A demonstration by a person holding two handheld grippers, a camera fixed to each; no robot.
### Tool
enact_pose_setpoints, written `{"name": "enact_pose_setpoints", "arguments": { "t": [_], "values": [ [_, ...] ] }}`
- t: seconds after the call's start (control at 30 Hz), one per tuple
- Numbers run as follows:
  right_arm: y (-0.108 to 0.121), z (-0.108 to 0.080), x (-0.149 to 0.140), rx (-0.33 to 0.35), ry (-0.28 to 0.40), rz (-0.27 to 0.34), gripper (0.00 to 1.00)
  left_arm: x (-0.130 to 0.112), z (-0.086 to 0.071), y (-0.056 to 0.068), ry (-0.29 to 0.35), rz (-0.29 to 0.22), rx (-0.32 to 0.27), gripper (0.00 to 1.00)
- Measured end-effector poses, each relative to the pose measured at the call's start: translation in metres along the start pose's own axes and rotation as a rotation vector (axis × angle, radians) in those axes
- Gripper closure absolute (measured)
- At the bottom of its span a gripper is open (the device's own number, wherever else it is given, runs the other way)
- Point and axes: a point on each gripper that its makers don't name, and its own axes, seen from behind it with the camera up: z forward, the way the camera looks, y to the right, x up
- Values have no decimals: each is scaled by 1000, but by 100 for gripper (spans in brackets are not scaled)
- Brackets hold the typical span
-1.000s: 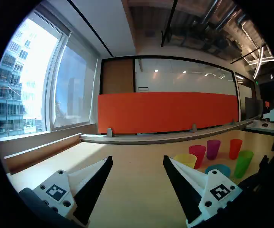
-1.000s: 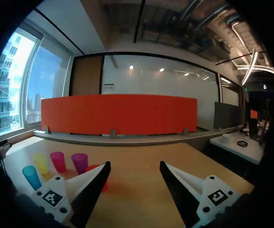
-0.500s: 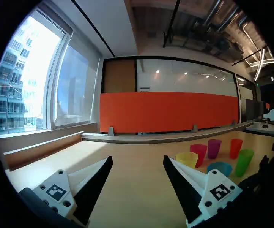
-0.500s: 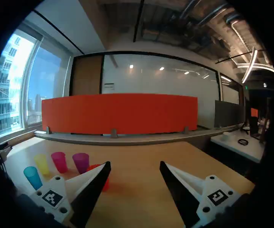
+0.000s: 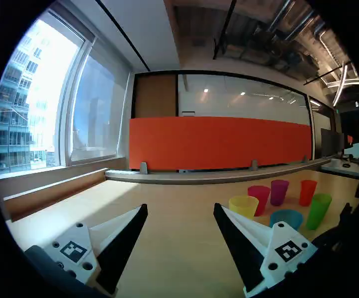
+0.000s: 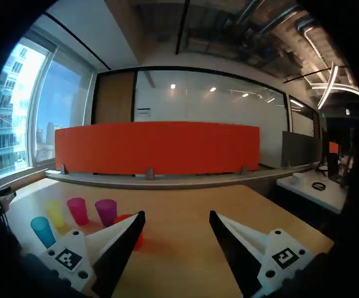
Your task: Pour water
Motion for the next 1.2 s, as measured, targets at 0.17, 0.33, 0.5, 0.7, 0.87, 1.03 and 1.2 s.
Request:
{"name": "enact_pose_setpoints", "arguments": {
  "t": [0.17,0.33,0.5,0.7,0.87,1.03,1.2],
  "values": [
    [2,-1,-2,-3,-1,1,0,-1,1,0,-3,0,-3,1],
    [3,-3,-2,2,0,6,0,-2,2,2,-5,2,-15,1],
    [4,-9,1,7,12,2,0,-1,2,2,-5,2,-15,1],
    [8,-13,3,12,30,9,0,-1,2,1,-5,2,-14,1],
    [5,-13,7,32,41,16,0,-1,2,1,-5,1,-14,1],
    [-2,-10,15,47,71,11,0,-1,2,2,-6,2,-14,1],
    [-16,-9,17,84,106,20,0,-2,2,1,-5,2,-14,1]
  ]
}}
